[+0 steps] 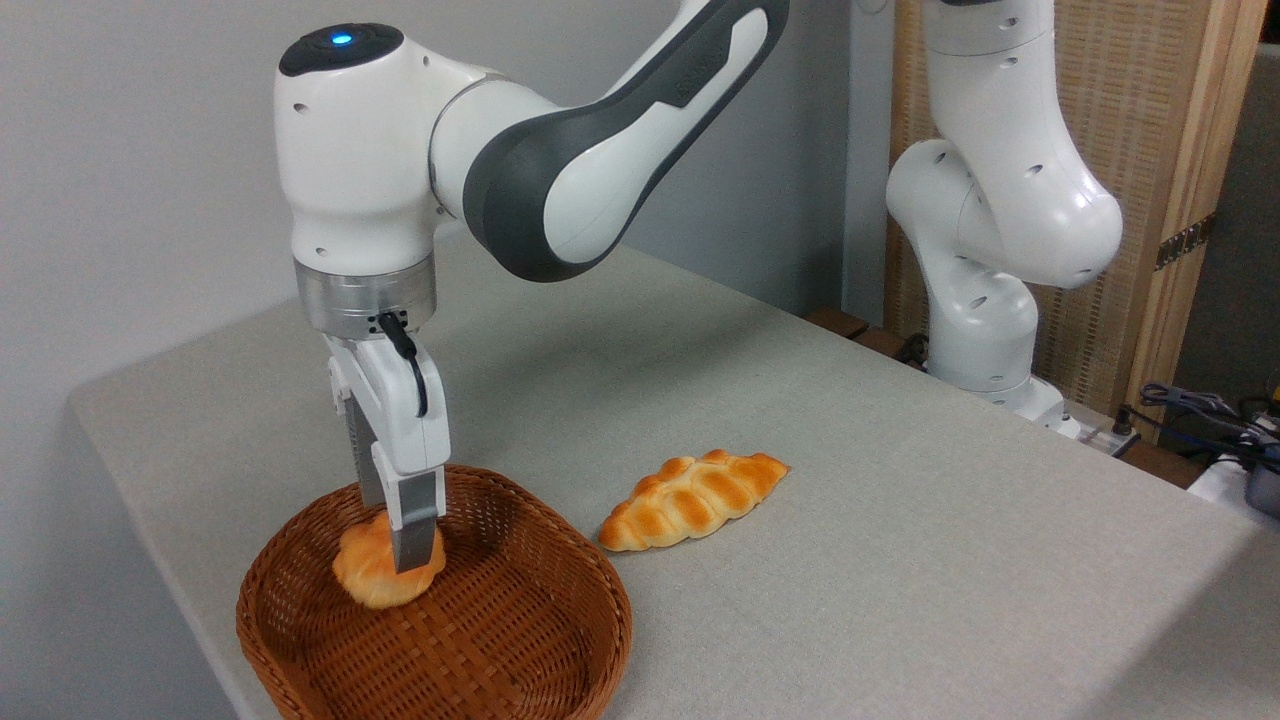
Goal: Put bread into the basket
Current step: 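Lower the bun into the basket and open the gripper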
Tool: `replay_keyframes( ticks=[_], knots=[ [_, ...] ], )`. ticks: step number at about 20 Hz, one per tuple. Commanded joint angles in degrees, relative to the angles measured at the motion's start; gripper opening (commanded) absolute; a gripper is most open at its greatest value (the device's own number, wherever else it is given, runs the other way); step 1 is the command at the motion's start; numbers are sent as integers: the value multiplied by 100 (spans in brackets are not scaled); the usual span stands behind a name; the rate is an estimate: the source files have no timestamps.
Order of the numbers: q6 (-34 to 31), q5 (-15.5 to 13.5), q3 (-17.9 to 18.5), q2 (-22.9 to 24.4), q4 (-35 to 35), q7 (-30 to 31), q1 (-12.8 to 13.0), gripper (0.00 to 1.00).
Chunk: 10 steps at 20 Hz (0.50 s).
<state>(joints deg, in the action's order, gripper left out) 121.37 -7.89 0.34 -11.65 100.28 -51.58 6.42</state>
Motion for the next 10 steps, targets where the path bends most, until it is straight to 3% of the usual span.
replay_keyframes(
  ticks=[1,5,10],
  knots=[
    [36,68,10,14,-62,86,8,100],
    [-498,24,45,373,-141,95,-18,100],
    [-1720,7,-17,1251,-149,419,-360,100]
  ],
)
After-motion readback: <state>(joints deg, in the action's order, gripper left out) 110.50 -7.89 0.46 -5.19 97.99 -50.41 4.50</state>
